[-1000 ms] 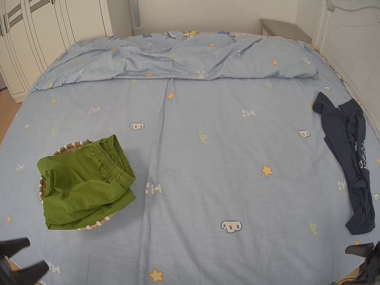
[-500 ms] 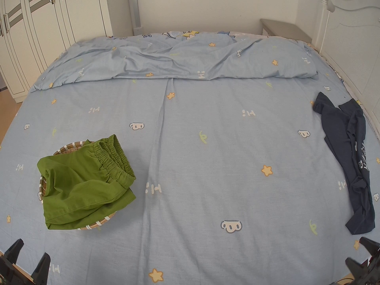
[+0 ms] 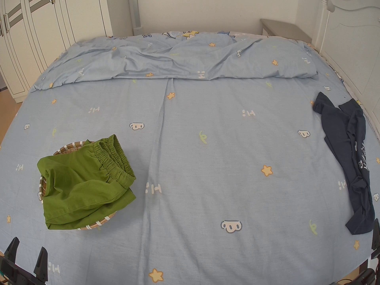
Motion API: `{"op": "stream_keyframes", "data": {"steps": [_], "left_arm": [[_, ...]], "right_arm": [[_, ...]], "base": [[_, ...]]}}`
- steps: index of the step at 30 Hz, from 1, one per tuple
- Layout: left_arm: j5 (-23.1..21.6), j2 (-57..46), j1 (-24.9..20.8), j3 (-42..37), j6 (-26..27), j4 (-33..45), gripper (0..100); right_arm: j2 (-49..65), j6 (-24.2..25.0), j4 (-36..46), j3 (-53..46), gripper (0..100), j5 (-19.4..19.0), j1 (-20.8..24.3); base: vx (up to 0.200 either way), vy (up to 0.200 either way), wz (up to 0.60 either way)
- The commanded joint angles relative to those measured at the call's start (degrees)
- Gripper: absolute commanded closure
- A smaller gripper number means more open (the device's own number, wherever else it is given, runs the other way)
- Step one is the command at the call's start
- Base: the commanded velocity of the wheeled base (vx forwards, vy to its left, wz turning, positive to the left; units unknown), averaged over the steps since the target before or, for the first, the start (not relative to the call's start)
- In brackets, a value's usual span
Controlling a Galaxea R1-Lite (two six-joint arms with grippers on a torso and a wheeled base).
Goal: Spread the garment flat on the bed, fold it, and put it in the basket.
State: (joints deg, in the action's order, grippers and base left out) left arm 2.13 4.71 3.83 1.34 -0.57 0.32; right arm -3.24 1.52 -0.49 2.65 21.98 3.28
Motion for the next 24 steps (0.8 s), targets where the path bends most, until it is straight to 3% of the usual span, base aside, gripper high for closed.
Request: {"op": "stream_keyframes", "data": {"steps": [1,2,4,5,6,7,24], "left_arm": [[0.68,0.13,-0.22,-1.34,0.4,-0.67,0],[0.68,0.13,-0.22,-1.34,0.4,-0.67,0],[0.68,0.13,-0.22,-1.34,0.49,-0.67,0],[0.68,0.13,-0.22,-1.34,0.49,-0.67,0],[0.68,0.13,-0.22,-1.34,0.49,-0.67,0],[0.68,0.13,-0.22,-1.34,0.49,-0.76,0],[0.68,0.13,-0.22,-1.34,0.4,-0.67,0]], "right_arm": [[3.24,-3.02,-1.89,-2.29,0,-1.76,-3.37],[3.24,-3.11,-1.53,-2.21,0,-4.31,-3.28],[3.24,-2.84,-1.8,-2.56,0,-13.81,-3.28],[3.24,-2.49,-1.89,-2.56,0,-16.09,-3.37],[3.24,-1.26,-0.04,-2.56,0,-21.98,-3.46],[3.24,-1.7,1.28,-2.47,0,-24.26,-3.28],[3.24,-2.14,1.28,-2.47,0,-23.56,-3.28]], "base": [[0.0,0.0,0.0],[0.0,0.0,0.0],[0.0,0.0,0.0],[0.0,0.0,0.0],[0.0,0.0,0.0],[0.0,0.0,0.0],[0.0,0.0,0.0]]}}
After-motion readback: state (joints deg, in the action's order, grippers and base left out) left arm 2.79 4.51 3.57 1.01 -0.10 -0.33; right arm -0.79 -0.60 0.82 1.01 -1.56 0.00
